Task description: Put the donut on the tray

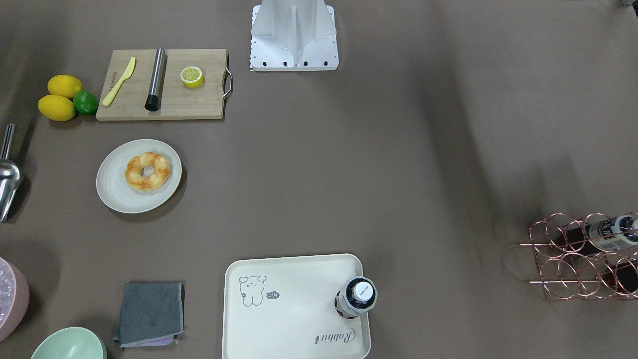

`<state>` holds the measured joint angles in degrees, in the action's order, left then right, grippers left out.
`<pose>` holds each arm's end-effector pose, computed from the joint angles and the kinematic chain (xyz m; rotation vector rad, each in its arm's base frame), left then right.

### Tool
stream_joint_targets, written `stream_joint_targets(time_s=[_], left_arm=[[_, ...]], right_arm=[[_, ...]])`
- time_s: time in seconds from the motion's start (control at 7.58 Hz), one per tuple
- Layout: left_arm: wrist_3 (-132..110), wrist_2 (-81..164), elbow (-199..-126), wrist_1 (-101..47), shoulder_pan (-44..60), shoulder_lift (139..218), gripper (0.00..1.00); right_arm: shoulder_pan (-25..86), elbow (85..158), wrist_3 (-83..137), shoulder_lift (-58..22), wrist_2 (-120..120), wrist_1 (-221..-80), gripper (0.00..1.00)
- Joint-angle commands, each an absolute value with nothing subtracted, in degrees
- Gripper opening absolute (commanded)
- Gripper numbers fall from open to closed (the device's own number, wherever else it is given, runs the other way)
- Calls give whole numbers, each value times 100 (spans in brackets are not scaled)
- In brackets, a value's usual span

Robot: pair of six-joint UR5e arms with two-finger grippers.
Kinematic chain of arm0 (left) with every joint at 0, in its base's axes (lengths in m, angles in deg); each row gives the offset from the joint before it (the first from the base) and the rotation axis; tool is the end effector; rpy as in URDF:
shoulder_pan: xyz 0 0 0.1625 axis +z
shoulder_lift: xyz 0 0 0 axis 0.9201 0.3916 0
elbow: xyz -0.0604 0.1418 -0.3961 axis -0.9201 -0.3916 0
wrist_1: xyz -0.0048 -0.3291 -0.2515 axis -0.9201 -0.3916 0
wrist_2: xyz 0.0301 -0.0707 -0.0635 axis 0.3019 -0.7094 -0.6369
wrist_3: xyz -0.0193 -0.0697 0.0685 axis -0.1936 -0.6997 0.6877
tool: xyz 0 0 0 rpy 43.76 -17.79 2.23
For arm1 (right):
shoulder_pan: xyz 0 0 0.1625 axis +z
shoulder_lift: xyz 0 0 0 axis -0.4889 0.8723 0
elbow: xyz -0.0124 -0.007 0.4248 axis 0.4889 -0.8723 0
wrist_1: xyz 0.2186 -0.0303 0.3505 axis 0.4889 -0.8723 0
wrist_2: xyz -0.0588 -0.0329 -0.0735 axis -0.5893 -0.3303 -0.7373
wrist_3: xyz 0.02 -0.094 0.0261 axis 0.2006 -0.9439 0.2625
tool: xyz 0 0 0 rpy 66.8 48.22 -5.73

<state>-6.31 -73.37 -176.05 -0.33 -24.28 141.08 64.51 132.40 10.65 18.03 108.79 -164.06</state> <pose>-0.0688 -0.3573 0.6616 -0.1121 0.8065 -0.2080 0.0914 -0.3655 0.6646 -0.0138 -0.7279 0.0805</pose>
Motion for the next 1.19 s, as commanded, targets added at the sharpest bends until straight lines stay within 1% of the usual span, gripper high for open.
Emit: stream_joint_targets(time_s=[0.0, 0.26, 0.53, 1.05], left_arm=[[-630, -7337, -17605, -33, -2428, 14116, 99], [-639, -7337, -17623, -33, -2428, 14116, 99], [-639, -7337, -17623, -24, -2428, 14142, 99], [-639, -7337, -17623, -24, -2428, 14151, 99]], right_arm=[[6451, 13280, 1114, 1809, 10897, -16406, 100], [6451, 13210, 1131, 1757, 10854, -16415, 100], [6679, 13271, 1035, 1975, 11037, -16406, 100], [6750, 13289, 675, 1941, 11310, -16406, 100]])
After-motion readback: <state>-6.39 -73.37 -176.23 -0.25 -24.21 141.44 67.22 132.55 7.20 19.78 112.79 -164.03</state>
